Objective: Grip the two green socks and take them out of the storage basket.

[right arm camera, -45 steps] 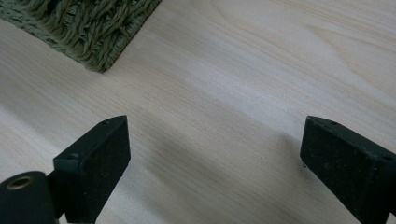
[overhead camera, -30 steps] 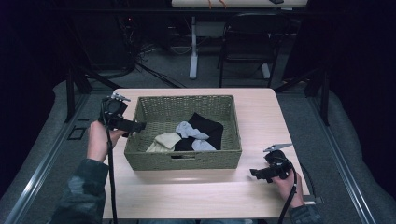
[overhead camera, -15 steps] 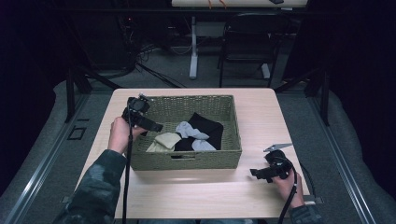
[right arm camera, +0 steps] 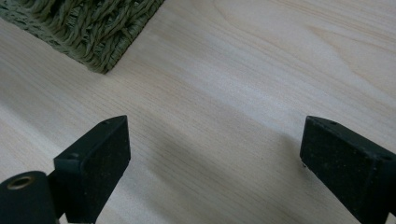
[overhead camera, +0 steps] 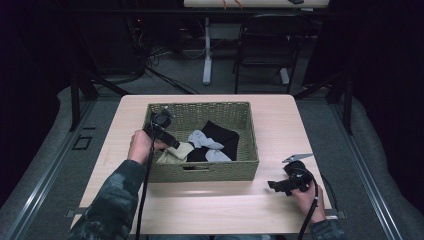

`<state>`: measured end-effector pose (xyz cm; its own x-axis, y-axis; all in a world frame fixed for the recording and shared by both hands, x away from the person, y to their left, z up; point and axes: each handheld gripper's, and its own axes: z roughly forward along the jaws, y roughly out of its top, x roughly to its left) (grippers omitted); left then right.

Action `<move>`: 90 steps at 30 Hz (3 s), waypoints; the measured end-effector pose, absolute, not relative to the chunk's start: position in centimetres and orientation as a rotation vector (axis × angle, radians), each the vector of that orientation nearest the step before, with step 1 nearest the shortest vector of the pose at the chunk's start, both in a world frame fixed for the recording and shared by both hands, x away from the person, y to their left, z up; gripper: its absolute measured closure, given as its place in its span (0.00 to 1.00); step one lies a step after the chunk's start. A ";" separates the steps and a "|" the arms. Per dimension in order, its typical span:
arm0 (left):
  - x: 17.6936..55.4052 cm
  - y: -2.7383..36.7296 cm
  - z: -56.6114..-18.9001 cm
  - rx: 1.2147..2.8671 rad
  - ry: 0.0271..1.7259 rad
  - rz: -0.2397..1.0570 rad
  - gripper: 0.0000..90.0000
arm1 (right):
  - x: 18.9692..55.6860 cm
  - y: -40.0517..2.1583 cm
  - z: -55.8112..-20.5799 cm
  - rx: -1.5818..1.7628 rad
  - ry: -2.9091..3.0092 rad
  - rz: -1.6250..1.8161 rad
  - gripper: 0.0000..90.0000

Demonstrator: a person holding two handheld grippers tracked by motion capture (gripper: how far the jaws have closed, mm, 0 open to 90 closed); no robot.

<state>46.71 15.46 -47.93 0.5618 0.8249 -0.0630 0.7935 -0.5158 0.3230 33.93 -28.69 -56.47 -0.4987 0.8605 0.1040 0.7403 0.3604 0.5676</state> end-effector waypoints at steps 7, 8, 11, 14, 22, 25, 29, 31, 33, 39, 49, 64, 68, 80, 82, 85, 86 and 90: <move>47.4 15.1 -48.9 2.505 1.335 0.067 0.33 | 33.9 -28.7 -56.4 1.442 2.410 0.830 0.09; 47.4 15.0 -49.0 2.507 1.339 0.057 0.33 | 33.9 -28.8 -56.4 1.437 2.418 0.813 0.09; 47.6 15.0 -49.3 2.518 1.341 0.044 0.37 | 33.9 -28.8 -56.4 1.438 2.416 0.813 0.09; 47.7 15.0 -49.6 2.527 1.350 0.039 0.43 | 33.9 -28.8 -56.4 1.438 2.414 0.816 0.09; 47.7 14.9 -50.2 2.541 1.367 0.014 0.62 | 33.9 -28.8 -56.4 1.446 2.408 0.830 0.09; 47.6 14.9 -50.3 2.550 1.369 0.009 0.72 | 33.9 -28.8 -56.4 1.444 2.410 0.829 0.09; 47.5 14.8 -50.2 2.551 1.363 0.024 0.85 | 33.9 -28.8 -56.3 1.437 2.418 0.813 0.09; 47.4 14.7 -50.2 2.563 1.348 0.034 0.93 | 33.9 -28.8 -56.3 1.438 2.413 0.814 0.09; 47.4 14.7 -50.1 2.561 1.340 0.036 0.97 | 33.9 -28.8 -56.4 1.444 2.411 0.829 0.09; 46.8 14.7 -49.0 2.546 1.310 0.058 0.98 | 33.9 -28.8 -56.4 1.448 2.404 0.842 0.09; 45.8 15.2 -45.0 2.507 1.238 0.127 0.98 | 33.9 -28.7 -56.4 1.448 2.403 0.841 0.09; 44.9 14.7 -40.3 2.515 1.137 0.229 0.98 | 33.8 -28.8 -56.3 1.445 2.408 0.829 0.09; 44.9 14.7 -39.6 2.517 1.126 0.240 0.98 | 33.8 -28.8 -56.3 1.446 2.406 0.828 0.09; 44.6 15.0 -37.4 2.490 1.113 0.283 0.98 | 33.9 -28.8 -56.3 1.443 2.412 0.828 0.09; 44.6 15.1 -37.1 2.485 1.113 0.289 0.98 | 33.8 -28.8 -56.3 1.445 2.412 0.827 0.09; 44.6 15.1 -36.6 2.481 1.113 0.301 0.98 | 33.8 -28.8 -56.3 1.446 2.413 0.826 0.09; 44.6 15.2 -36.4 2.486 1.110 0.302 0.98 | 33.8 -28.8 -56.3 1.445 2.413 0.827 0.09; 44.6 15.4 -35.9 2.479 1.114 0.312 0.98 | 33.8 -28.8 -56.3 1.443 2.416 0.824 0.09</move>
<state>44.60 15.37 -35.92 0.6566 0.7533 0.0372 0.6632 -0.6003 0.4470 33.85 -28.77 -56.32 -0.4990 0.8605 0.1023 0.7439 0.3648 0.5599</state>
